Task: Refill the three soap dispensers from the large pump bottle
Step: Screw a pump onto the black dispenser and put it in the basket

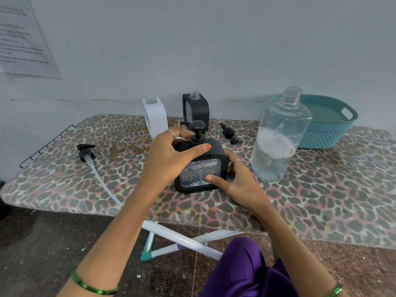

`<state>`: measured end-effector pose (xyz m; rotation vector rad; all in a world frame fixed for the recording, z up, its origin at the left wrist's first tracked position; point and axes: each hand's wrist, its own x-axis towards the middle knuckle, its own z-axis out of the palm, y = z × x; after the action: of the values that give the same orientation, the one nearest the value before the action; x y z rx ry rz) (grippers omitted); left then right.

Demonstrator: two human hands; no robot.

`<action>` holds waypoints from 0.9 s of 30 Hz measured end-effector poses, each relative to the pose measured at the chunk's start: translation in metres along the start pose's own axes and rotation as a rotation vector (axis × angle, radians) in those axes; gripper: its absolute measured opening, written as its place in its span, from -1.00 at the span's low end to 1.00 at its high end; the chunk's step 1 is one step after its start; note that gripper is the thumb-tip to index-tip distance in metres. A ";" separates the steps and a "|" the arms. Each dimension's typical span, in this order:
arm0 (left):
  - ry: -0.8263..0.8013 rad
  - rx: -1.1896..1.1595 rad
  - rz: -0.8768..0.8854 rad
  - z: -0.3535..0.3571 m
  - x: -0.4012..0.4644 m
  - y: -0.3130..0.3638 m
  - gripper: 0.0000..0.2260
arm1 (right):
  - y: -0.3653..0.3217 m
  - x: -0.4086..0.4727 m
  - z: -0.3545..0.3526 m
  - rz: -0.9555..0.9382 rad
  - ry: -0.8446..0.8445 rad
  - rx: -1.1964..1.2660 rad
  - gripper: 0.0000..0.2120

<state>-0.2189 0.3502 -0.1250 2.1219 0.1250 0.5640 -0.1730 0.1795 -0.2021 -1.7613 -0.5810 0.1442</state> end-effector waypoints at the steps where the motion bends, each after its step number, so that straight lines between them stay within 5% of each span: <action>1: -0.016 0.002 0.003 -0.001 0.001 0.000 -0.73 | 0.000 0.000 0.000 -0.003 -0.001 0.000 -0.42; 27: -0.236 -0.005 0.141 -0.014 0.013 -0.004 -0.68 | 0.007 0.006 -0.001 -0.042 -0.003 0.017 -0.45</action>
<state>-0.2132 0.3669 -0.1166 2.1862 -0.1598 0.3904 -0.1656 0.1801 -0.2074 -1.7315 -0.6166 0.1228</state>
